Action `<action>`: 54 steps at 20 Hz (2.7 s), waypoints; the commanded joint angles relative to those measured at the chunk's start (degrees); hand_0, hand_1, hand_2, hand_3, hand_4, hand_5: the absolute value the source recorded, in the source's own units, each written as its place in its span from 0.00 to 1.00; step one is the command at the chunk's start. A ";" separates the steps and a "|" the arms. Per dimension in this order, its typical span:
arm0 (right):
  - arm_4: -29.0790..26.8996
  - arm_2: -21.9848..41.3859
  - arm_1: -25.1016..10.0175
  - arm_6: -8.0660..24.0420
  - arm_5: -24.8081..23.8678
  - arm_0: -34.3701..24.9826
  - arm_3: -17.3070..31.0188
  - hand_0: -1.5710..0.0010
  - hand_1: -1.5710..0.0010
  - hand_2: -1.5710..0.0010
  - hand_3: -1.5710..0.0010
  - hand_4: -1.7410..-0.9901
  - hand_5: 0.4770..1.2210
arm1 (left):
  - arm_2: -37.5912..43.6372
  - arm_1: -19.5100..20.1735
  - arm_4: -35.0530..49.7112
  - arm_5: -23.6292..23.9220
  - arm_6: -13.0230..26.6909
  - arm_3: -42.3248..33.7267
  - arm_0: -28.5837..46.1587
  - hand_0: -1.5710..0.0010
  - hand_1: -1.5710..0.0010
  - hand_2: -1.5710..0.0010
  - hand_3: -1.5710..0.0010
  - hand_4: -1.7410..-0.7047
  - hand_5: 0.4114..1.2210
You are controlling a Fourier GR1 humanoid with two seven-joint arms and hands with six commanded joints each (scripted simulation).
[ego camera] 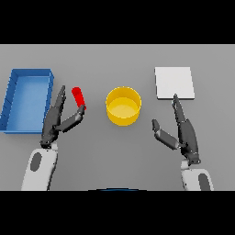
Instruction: Pick up the red beaker and tilt it to pour out 1 green nut into yellow bowl. Pick up the yellow bowl and place it on the metallic measuring scale.
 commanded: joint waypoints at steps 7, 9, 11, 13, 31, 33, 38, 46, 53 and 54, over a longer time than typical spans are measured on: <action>0.00 -0.47 -0.25 -0.18 -0.04 -0.82 1.51 1.00 1.00 1.00 1.00 0.66 0.26 | 3.34 -0.49 0.80 1.38 -4.02 12.46 -9.34 1.00 1.00 1.00 1.00 0.54 0.27; -0.16 -0.61 -0.53 -1.16 0.05 -0.10 1.11 1.00 1.00 1.00 1.00 0.66 0.26 | 3.49 -0.76 -0.21 2.35 -6.02 16.02 -10.96 1.00 1.00 1.00 1.00 0.52 0.28; -0.25 -0.63 -0.57 -0.63 0.16 -0.47 1.05 1.00 1.00 1.00 1.00 0.66 0.27 | 3.82 -0.89 -0.84 3.11 -7.24 19.20 -13.12 1.00 1.00 1.00 1.00 0.49 0.29; -0.51 -0.49 -0.29 -0.97 0.25 -0.02 0.52 1.00 1.00 1.00 1.00 0.65 0.28 | 3.84 -1.37 -1.67 4.20 -7.98 21.76 -15.79 1.00 1.00 1.00 1.00 0.47 0.31; 0.25 -0.72 -0.59 0.10 -0.42 -0.85 0.29 1.00 1.00 1.00 1.00 0.71 0.27 | 8.34 -3.74 -0.46 8.84 -17.86 33.47 -23.76 0.11 0.10 0.10 0.15 0.08 0.88; 0.77 -0.85 -0.60 -0.52 -0.87 -1.12 1.43 1.00 1.00 1.00 1.00 0.74 0.26 | 7.97 -3.65 -0.62 9.49 -16.82 32.23 -24.14 0.07 0.07 0.07 0.10 0.05 0.89; 2.78 -0.49 -1.10 -2.52 -1.95 -0.54 1.99 1.00 1.00 1.00 1.00 0.83 0.24 | 4.65 -0.27 -3.40 8.30 -12.99 26.57 -24.98 0.02 0.02 0.02 0.03 0.02 0.88; 3.18 0.19 -1.15 -2.26 -1.45 -0.11 0.90 1.00 1.00 1.00 1.00 0.86 0.26 | -7.93 8.03 -17.29 3.25 -3.54 21.35 -28.35 0.01 0.01 0.01 0.01 0.01 0.88; 3.06 0.24 -1.32 -1.87 -1.00 -0.68 0.54 1.00 1.00 1.00 1.00 0.90 0.29 | -18.38 12.78 -28.30 -3.26 1.07 23.77 -37.03 0.00 0.00 0.00 0.00 0.00 0.93; 3.61 0.41 -1.32 -2.14 -1.33 -0.45 0.50 1.00 1.00 1.00 1.00 0.91 0.29 | -20.42 13.44 -30.17 -4.46 0.06 24.61 -38.51 0.00 0.00 0.00 0.00 0.00 0.95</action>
